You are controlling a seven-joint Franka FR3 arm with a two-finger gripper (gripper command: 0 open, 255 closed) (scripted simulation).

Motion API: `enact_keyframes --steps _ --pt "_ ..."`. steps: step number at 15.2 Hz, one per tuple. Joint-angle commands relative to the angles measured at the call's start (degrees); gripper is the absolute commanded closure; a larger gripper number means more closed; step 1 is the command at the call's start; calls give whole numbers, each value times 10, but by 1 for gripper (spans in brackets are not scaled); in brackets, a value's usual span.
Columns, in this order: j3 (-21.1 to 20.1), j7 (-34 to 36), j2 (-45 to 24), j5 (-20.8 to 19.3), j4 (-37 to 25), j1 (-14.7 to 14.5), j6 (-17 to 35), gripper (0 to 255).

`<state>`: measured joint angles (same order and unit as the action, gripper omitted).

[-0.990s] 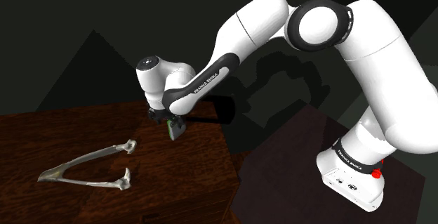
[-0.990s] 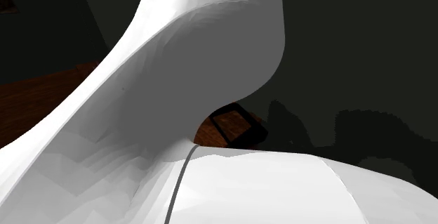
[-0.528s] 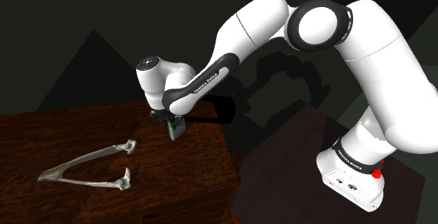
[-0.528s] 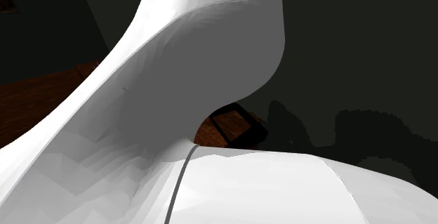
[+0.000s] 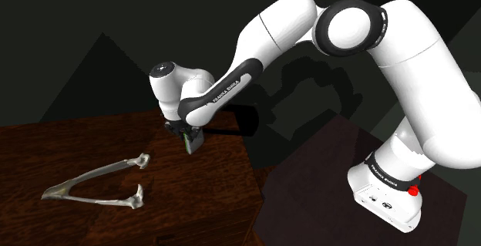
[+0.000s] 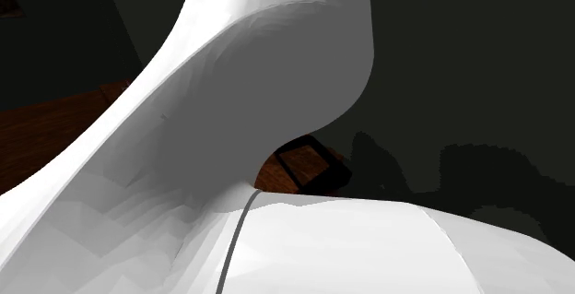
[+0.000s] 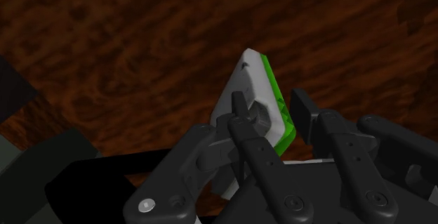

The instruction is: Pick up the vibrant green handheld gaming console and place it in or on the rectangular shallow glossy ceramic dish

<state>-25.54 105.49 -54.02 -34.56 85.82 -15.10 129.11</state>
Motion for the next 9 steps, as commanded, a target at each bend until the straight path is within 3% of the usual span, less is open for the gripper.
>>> enact_keyframes --steps 1,9 --pt "-2 -1 6 2 3 2 -4 255" --pt "-19 -11 50 19 17 14 -34 255"
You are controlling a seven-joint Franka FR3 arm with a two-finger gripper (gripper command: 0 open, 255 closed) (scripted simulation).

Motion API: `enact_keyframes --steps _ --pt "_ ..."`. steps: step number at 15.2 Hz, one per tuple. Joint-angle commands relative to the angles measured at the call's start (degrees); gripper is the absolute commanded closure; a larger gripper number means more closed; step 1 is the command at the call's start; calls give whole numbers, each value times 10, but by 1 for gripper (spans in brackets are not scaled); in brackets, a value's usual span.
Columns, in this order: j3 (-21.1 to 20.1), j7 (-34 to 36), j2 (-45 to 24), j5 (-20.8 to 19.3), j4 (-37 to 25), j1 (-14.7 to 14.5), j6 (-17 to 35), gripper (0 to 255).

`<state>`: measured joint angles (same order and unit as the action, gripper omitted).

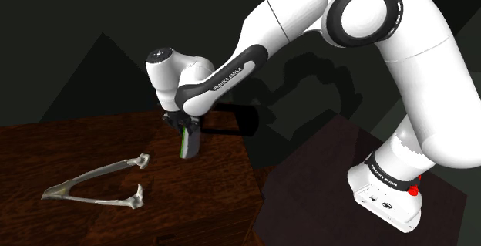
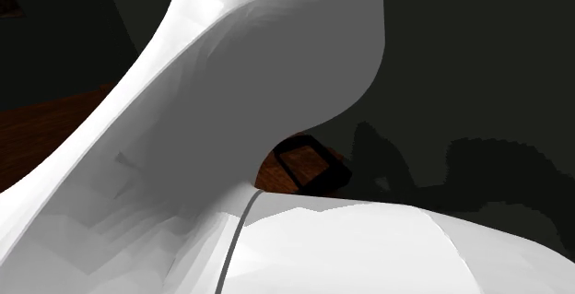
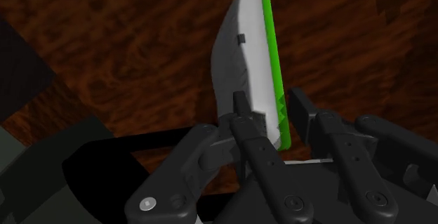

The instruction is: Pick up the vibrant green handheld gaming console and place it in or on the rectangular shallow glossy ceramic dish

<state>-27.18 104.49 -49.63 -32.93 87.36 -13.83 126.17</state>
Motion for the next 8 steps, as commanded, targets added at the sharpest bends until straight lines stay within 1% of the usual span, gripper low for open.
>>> enact_keyframes --steps 1,8 --pt "-4 -2 11 5 3 3 -8 255" --pt "-19 -12 46 20 7 12 -38 255"
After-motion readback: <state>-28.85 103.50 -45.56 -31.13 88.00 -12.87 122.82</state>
